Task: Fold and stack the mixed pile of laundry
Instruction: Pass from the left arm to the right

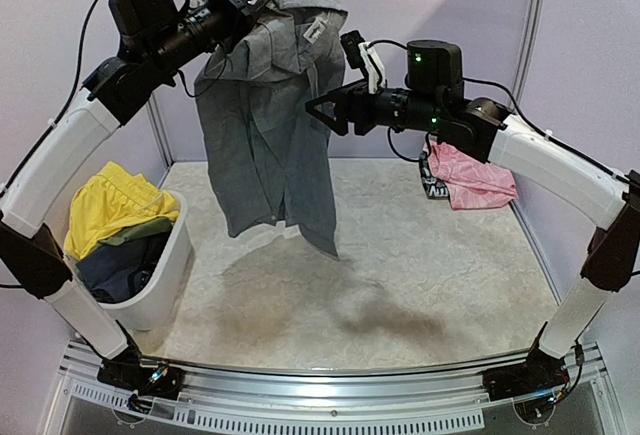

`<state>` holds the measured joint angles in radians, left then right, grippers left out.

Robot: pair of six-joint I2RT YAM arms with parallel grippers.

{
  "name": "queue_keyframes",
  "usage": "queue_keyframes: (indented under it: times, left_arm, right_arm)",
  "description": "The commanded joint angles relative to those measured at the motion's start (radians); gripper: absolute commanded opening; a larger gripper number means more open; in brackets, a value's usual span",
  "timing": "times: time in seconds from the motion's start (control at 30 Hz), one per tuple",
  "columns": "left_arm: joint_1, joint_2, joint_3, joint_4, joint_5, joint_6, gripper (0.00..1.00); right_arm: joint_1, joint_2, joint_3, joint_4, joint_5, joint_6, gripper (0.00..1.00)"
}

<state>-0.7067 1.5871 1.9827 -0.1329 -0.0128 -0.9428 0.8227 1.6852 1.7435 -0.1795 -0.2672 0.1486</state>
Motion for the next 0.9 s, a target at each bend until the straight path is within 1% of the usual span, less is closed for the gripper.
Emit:
queue_keyframes:
  times: [0.0,0.03,0.1,0.17,0.23,0.4,0.5,0.6,0.7,0.8,0.87]
  left_arm:
    - [-0.022,-0.036,-0.018,0.056,-0.025,0.019,0.0]
    - [-0.023,-0.038,-0.024,0.056,-0.028,0.019,0.0]
    - [-0.023,-0.041,-0.032,0.058,-0.033,0.018,0.0]
    - [-0.023,-0.038,-0.039,0.064,-0.035,0.013,0.0]
    - [-0.026,-0.036,-0.046,0.07,-0.035,0.012,0.0]
    - [-0.033,-0.036,-0.072,0.086,-0.046,0.015,0.0]
    - [-0.033,-0.04,-0.092,0.079,-0.062,0.025,0.0]
    - [-0.031,-0.042,-0.098,0.024,-0.134,0.032,0.0]
    - [-0.025,-0.012,-0.061,-0.07,-0.184,0.025,0.0]
    - [-0.02,0.066,0.026,-0.201,-0.16,0.037,0.0]
    - [-0.02,0.112,0.074,-0.26,-0.113,0.043,0.04]
  right_arm:
    - [0.003,0.042,0.058,-0.011,0.014,-0.015,0.6]
    - [0.003,0.043,0.06,-0.011,0.014,-0.014,0.53]
    - [0.003,0.043,0.059,-0.011,0.008,-0.01,0.44]
    - [0.004,0.044,0.059,-0.011,-0.001,-0.009,0.41]
    - [0.003,0.045,0.056,-0.012,-0.01,-0.007,0.35]
    - [0.003,0.056,0.053,-0.017,-0.018,-0.006,0.11]
    - [0.005,0.041,0.054,-0.028,-0.06,0.0,0.0]
    - [0.01,0.004,0.071,-0.035,-0.184,0.025,0.0]
    - [0.023,-0.027,0.143,-0.081,-0.298,0.05,0.0]
    - [0.023,-0.042,0.226,-0.118,-0.375,0.085,0.0]
    - [0.024,-0.054,0.27,-0.127,-0.401,0.103,0.0]
